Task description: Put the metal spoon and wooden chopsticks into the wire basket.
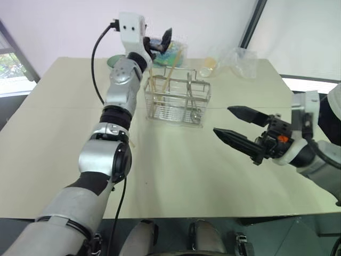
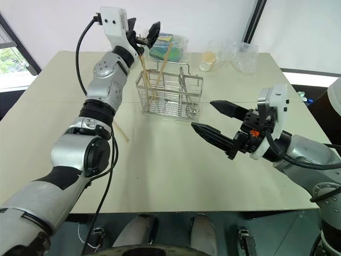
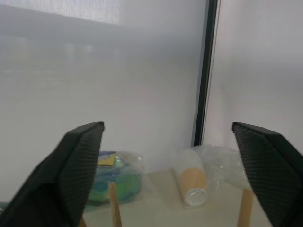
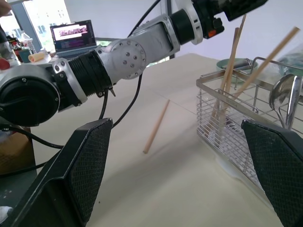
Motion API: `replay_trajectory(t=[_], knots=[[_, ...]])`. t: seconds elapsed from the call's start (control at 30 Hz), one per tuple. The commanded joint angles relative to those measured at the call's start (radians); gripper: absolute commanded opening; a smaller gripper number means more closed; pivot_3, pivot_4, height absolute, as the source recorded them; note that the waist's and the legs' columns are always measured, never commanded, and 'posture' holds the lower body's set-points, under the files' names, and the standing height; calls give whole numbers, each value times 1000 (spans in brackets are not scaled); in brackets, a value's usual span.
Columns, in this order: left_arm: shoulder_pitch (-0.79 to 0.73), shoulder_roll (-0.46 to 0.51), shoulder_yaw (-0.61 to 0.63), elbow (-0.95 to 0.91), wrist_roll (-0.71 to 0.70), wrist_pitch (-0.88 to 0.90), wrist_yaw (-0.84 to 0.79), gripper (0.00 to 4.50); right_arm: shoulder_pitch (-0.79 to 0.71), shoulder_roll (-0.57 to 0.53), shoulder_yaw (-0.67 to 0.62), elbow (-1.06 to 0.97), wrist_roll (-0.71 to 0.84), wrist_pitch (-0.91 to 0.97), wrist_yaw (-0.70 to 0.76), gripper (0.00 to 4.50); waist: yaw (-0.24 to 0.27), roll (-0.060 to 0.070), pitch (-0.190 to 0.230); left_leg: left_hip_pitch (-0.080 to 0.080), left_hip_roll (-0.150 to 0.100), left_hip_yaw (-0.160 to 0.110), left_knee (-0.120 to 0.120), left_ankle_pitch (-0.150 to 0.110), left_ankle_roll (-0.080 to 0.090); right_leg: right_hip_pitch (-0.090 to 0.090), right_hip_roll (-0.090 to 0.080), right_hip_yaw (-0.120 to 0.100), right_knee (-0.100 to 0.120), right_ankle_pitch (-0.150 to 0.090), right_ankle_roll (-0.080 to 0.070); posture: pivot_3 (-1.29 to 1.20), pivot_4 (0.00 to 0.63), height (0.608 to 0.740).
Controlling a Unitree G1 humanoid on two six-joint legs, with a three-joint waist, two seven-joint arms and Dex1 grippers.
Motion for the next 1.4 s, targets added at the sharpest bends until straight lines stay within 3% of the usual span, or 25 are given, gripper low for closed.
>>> replay_trajectory(t=[0.03,0.23,0.47,0.67,0.77,1.0,1.37,1.4], knots=[[-12,22,13,-97,-14,36,12,4471,-32,-10,5,9,7,-9,2,4500,0,0,0,0,0,0,0,0,0,0,0,0,0,0,0,0,150,643],[-44,118,81,-271,-70,274,114,4471,-65,-8,32,28,-2,-10,8,4500,-5,1,0,0,0,0,-1,0,0,-1,0,0,0,0,0,0,150,643],[-12,253,145,-321,-45,534,340,4471,-80,4,90,28,-44,-17,37,4500,0,1,0,1,0,-1,-1,0,0,0,1,0,1,0,0,0,150,643],[78,256,200,-279,-57,850,497,4471,-102,22,128,41,-78,-21,54,4500,2,0,0,3,-1,-3,1,0,0,3,1,0,1,0,1,0,150,643],[119,242,211,-249,-52,923,528,4471,-101,29,153,35,-119,-28,70,4500,0,0,0,3,-1,-3,1,0,0,3,1,0,1,0,1,0,150,643],[156,203,261,-112,-56,990,602,4471,-96,61,162,5,-107,-21,49,4500,0,0,0,1,-1,-2,1,0,-1,0,0,0,1,0,1,0,150,643],[113,177,269,110,-51,891,597,4471,-61,21,106,-24,-81,-15,54,4500,4,1,-2,2,0,-1,1,0,-1,2,0,0,2,0,1,0,150,643],[107,176,269,127,-52,882,593,4233,-60,21,104,-25,-79,-14,51,4500,5,1,-2,3,0,-1,1,0,-1,2,0,0,3,0,1,0,150,643]])
